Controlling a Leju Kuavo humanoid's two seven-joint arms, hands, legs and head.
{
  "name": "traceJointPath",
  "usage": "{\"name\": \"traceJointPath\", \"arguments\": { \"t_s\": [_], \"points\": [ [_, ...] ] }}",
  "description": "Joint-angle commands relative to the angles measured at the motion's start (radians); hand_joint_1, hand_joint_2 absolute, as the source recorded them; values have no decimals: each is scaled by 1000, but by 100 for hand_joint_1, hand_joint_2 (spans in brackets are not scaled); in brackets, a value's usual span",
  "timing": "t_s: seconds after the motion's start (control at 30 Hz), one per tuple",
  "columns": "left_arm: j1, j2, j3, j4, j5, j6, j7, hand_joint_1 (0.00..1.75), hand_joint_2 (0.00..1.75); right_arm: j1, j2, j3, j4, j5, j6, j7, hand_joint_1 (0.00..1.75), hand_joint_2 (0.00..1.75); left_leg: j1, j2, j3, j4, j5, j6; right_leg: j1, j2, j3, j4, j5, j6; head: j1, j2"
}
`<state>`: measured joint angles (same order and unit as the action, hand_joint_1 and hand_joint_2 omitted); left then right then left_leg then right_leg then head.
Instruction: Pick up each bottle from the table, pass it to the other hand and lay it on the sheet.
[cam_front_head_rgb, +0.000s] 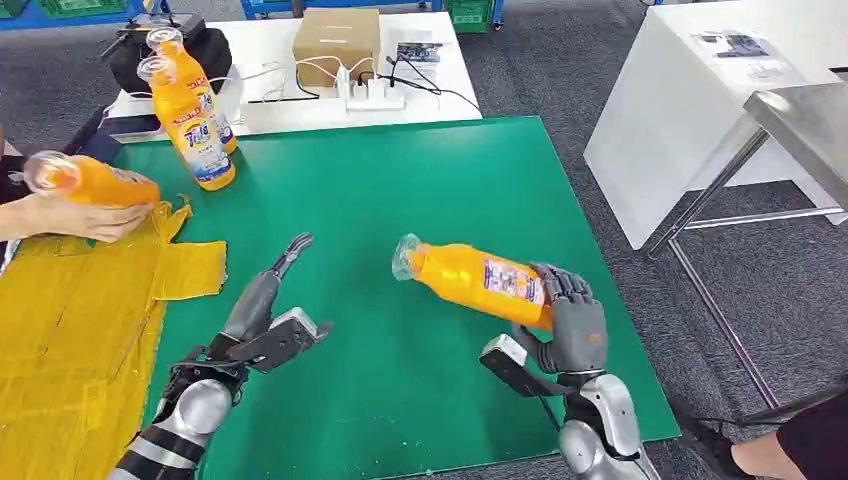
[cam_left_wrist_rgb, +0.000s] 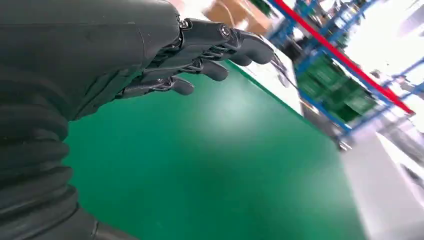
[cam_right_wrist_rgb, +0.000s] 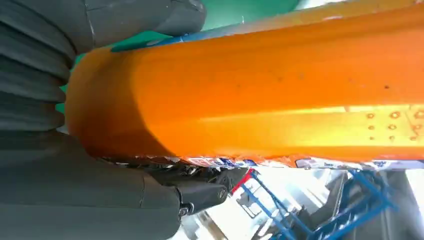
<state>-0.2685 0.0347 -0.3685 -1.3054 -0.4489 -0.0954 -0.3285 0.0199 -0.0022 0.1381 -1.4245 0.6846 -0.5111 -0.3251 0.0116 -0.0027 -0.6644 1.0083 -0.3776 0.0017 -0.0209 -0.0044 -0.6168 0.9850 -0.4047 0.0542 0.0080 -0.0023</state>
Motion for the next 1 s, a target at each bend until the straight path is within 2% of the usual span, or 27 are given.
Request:
{"name": "traceJointPath", "arguments": {
  "t_s": [0.03,0.13,0.27,0.37,0.53,0.6,0.63,0.67,1.0],
  "points": [
    [-42,-8,-94,-17,157,-100,-13,0,175,-114,120,111,132,-114,137,-64,175,175,1,3,4,1,-2,0,1,3,4,0,-1,-3,0,0],
    [-66,-22,-131,-30,224,-136,-7,0,175,-167,152,180,243,-155,166,-114,175,175,1,3,3,0,-1,0,2,3,3,-1,0,-2,0,0],
    [-86,-45,-176,-65,294,-141,4,0,175,-221,181,270,350,-194,225,-129,175,175,2,1,1,0,0,0,1,1,1,0,0,-2,0,0],
    [-101,-46,-204,-82,331,-133,4,0,175,-248,194,368,429,-187,264,-128,175,175,2,3,4,1,-2,0,2,2,4,0,-1,-3,0,0],
    [-98,-58,-207,-116,365,-122,-3,0,175,-262,213,453,528,-176,288,-129,175,175,2,2,4,0,-2,0,2,2,4,0,-1,-3,0,0],
    [-97,-59,-210,-122,367,-118,-1,0,175,-262,214,459,540,-178,276,-134,175,175,1,1,3,0,-1,0,1,1,2,0,-1,-2,0,0],
    [-97,-59,-211,-122,368,-117,-1,0,175,-263,212,459,541,-179,276,-135,175,175,2,-1,10,1,-4,0,2,-1,10,1,-5,-6,1,0],
    [-97,-58,-210,-122,368,-117,-1,0,175,-265,210,458,541,-179,276,-135,175,175,1,-1,2,0,0,0,1,-2,2,0,-1,-2,0,0],
    [-96,-57,-210,-121,368,-117,-1,0,175,-267,209,458,540,-179,277,-135,175,175,1,-1,1,0,0,0,1,-1,1,0,-1,-2,0,0]
  ]
}}
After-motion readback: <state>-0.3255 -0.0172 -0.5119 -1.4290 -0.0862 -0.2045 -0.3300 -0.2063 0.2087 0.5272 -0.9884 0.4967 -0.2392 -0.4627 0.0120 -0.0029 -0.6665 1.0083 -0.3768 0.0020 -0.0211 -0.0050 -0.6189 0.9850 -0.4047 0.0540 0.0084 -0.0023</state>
